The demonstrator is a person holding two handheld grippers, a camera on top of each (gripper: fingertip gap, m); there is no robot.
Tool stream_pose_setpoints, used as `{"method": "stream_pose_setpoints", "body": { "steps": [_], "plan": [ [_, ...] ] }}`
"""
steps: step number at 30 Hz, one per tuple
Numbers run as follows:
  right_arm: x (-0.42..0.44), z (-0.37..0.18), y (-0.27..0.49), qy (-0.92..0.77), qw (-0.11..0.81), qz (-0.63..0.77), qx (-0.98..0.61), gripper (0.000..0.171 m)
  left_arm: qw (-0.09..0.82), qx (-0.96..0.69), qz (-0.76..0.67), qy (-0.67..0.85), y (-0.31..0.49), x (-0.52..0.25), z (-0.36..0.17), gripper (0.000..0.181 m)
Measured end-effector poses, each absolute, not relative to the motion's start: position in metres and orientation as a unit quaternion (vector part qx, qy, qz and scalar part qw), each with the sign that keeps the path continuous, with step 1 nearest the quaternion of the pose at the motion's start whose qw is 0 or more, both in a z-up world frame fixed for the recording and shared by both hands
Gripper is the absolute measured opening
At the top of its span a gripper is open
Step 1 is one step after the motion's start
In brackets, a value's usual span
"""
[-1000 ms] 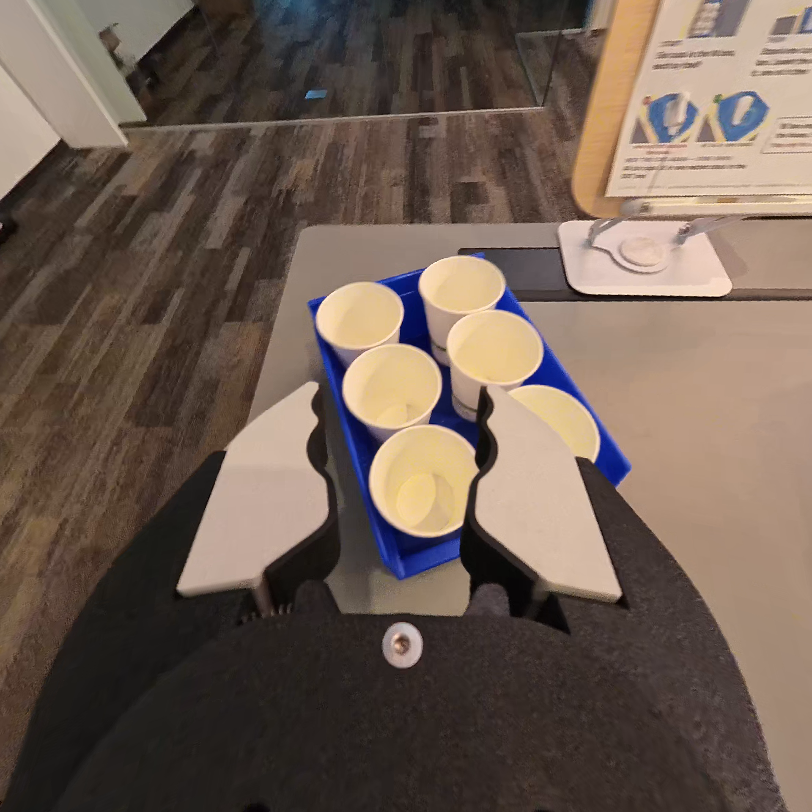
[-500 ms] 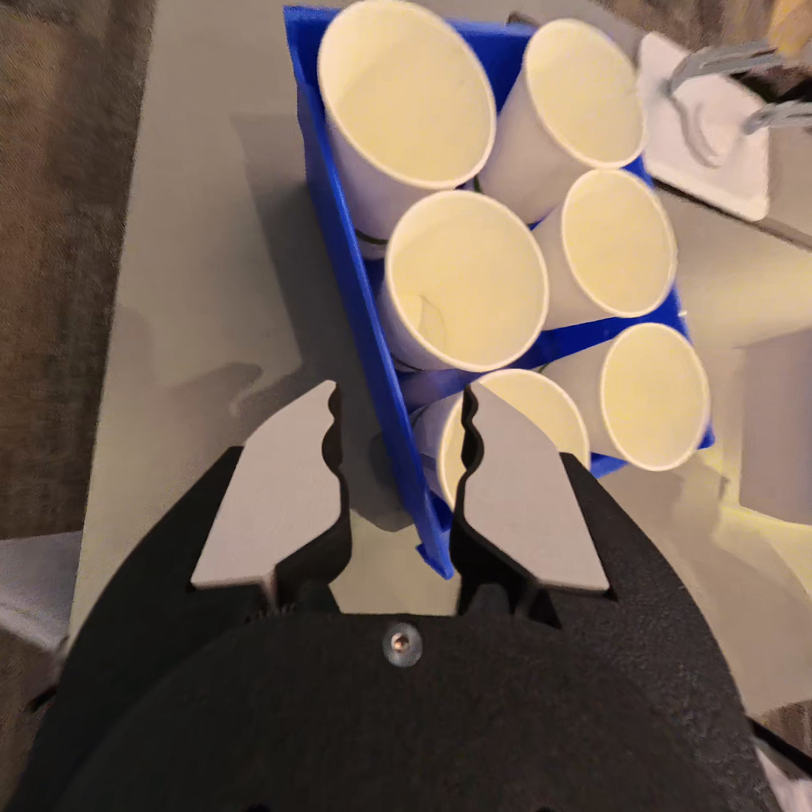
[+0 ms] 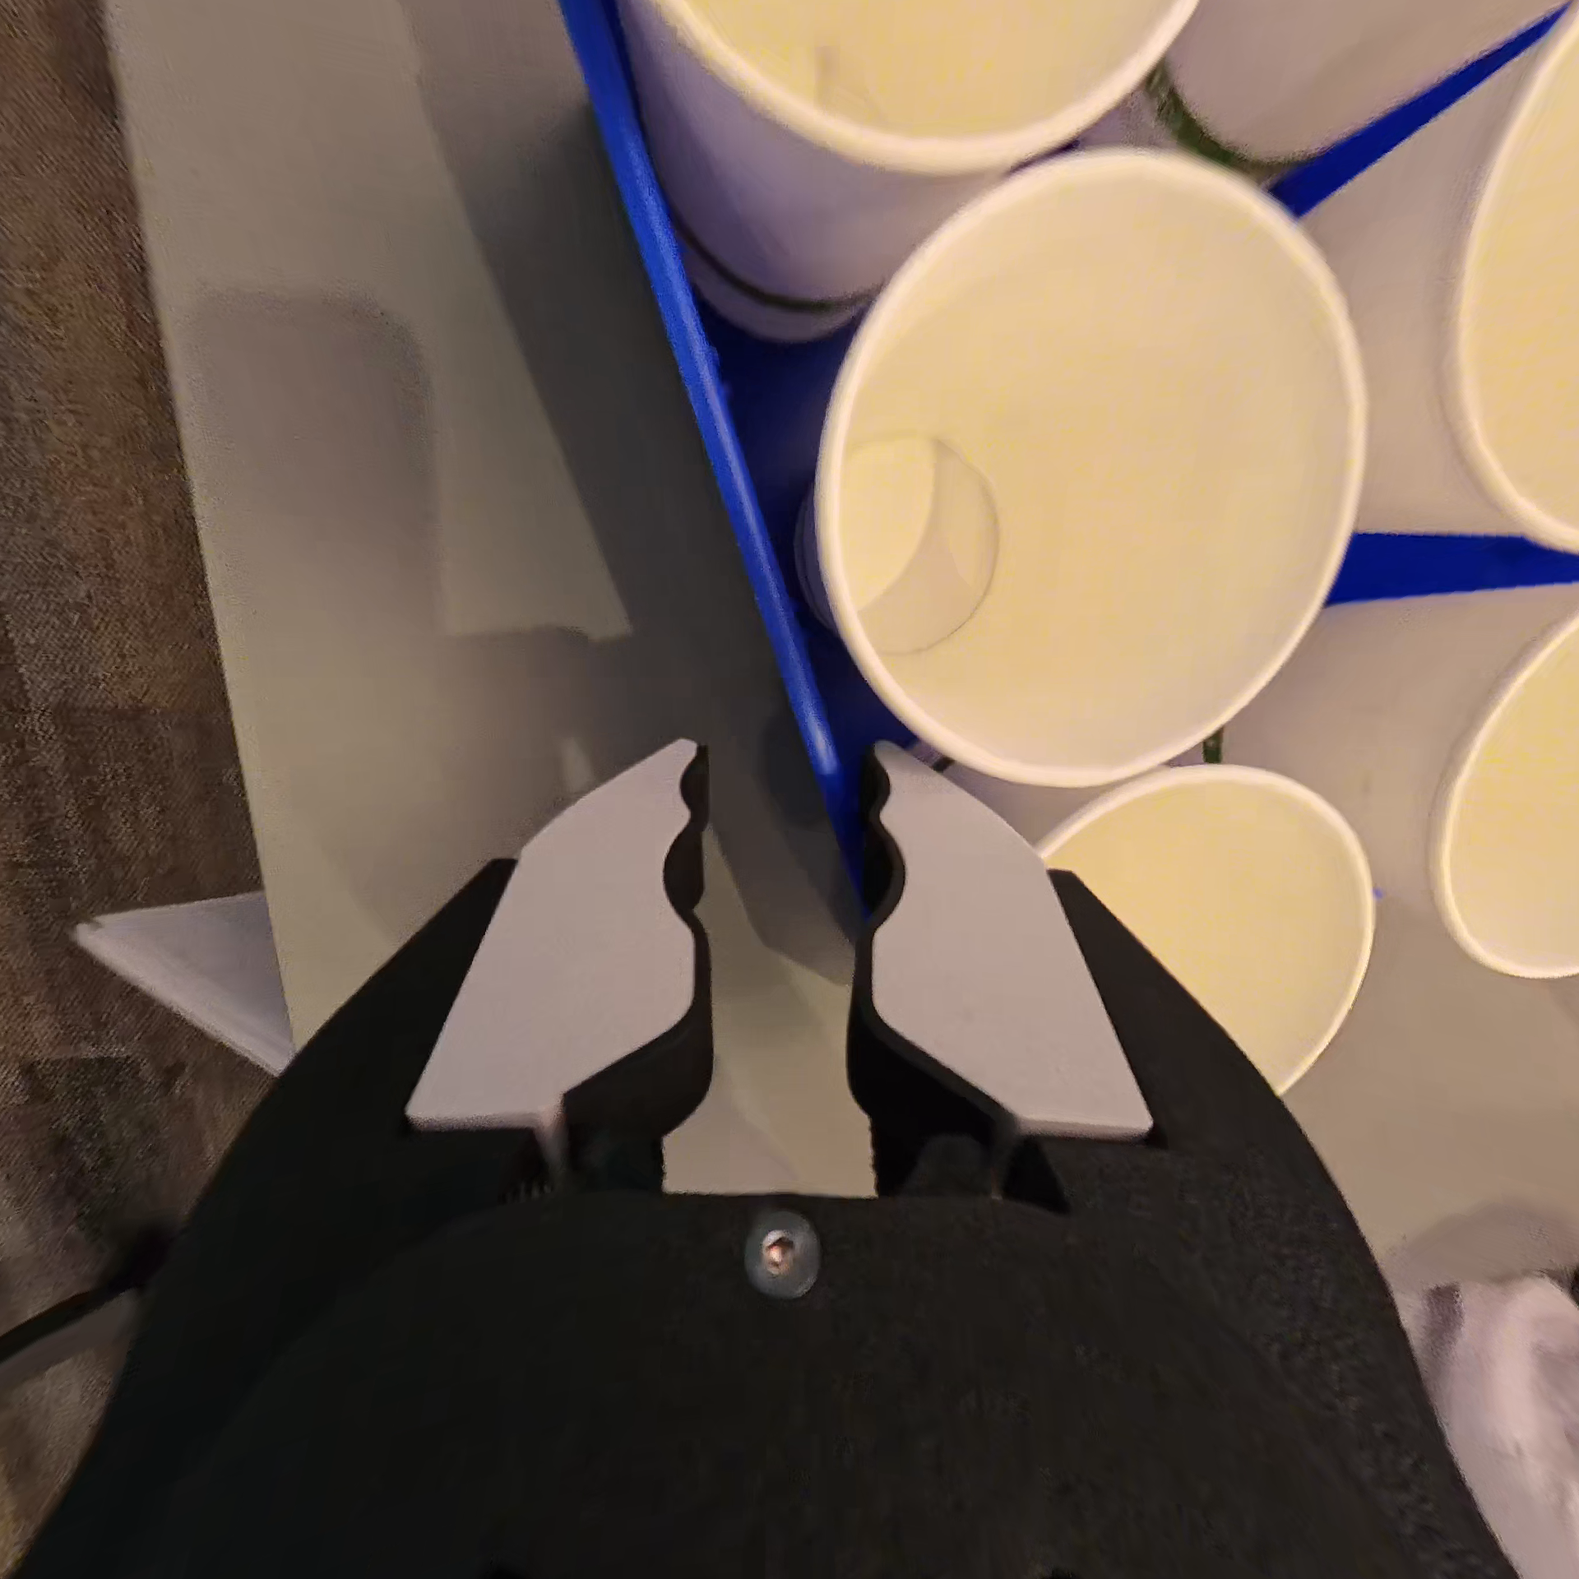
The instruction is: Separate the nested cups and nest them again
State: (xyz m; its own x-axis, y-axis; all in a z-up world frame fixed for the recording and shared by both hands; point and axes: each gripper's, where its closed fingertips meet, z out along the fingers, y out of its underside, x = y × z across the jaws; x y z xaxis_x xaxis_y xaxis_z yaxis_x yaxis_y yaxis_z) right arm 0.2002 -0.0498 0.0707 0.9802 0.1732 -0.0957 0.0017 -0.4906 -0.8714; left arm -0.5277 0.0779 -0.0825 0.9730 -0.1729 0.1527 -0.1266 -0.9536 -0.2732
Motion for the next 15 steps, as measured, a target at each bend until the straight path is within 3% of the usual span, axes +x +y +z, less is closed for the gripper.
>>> {"method": "stream_pose_setpoints", "body": {
  "steps": [1, 3, 15],
  "plan": [
    [0.200, 0.071, -0.051, -0.052, 0.501, 0.085, -0.860, 0.031, 0.113, -0.986, -0.094, 0.083, 0.076, -0.524, -0.087, 0.034],
    [0.199, 0.070, -0.052, -0.056, 0.498, 0.085, -0.861, 0.031, 0.082, -0.984, -0.112, 0.108, 0.073, -0.513, -0.093, 0.020],
    [0.196, 0.061, -0.050, -0.067, 0.483, 0.083, -0.869, 0.030, 0.057, -0.968, -0.045, 0.240, 0.090, -0.507, -0.102, 0.008]
  ]
}}
